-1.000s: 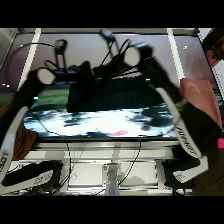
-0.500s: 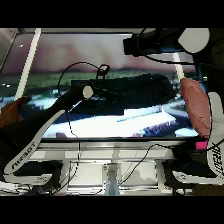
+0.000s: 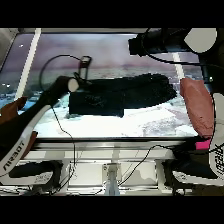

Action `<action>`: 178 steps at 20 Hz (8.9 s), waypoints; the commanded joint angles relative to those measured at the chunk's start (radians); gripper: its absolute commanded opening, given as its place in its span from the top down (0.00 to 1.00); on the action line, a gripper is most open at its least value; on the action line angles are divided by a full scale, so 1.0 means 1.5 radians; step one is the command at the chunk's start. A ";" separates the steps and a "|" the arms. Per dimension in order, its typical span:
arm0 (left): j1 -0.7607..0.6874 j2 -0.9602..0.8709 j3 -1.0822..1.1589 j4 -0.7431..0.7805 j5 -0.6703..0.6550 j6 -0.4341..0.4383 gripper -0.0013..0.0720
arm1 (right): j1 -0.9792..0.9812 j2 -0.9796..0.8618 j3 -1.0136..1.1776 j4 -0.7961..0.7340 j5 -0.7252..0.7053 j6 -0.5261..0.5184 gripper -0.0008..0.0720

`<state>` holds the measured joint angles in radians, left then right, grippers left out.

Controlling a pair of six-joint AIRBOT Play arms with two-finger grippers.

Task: Fold the clothes and pants, and hang the long-sleeved shirts on hangers.

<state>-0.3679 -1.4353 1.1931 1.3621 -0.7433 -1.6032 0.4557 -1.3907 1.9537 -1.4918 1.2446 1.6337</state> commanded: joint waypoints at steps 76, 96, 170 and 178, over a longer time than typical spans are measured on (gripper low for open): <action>0.288 0.135 0.033 -0.584 -0.276 0.275 0.94 | 0.002 -0.320 -0.181 0.168 -0.188 0.087 0.94; 0.163 0.088 0.031 -0.491 -0.113 0.258 0.94 | 0.051 -0.307 -0.172 0.084 -0.116 0.080 0.94; -0.091 0.002 0.077 -0.594 0.288 0.286 0.03 | -0.415 -0.134 -0.510 0.617 -0.284 -0.233 0.03; -0.091 0.002 0.077 -0.594 0.288 0.286 0.03 | -0.421 -0.234 -0.305 0.521 -0.207 -0.183 0.03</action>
<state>-0.5053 -1.4322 1.3090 0.4709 -0.3111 -1.1744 -0.1799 -1.6794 1.3853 -0.6487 0.8806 1.3273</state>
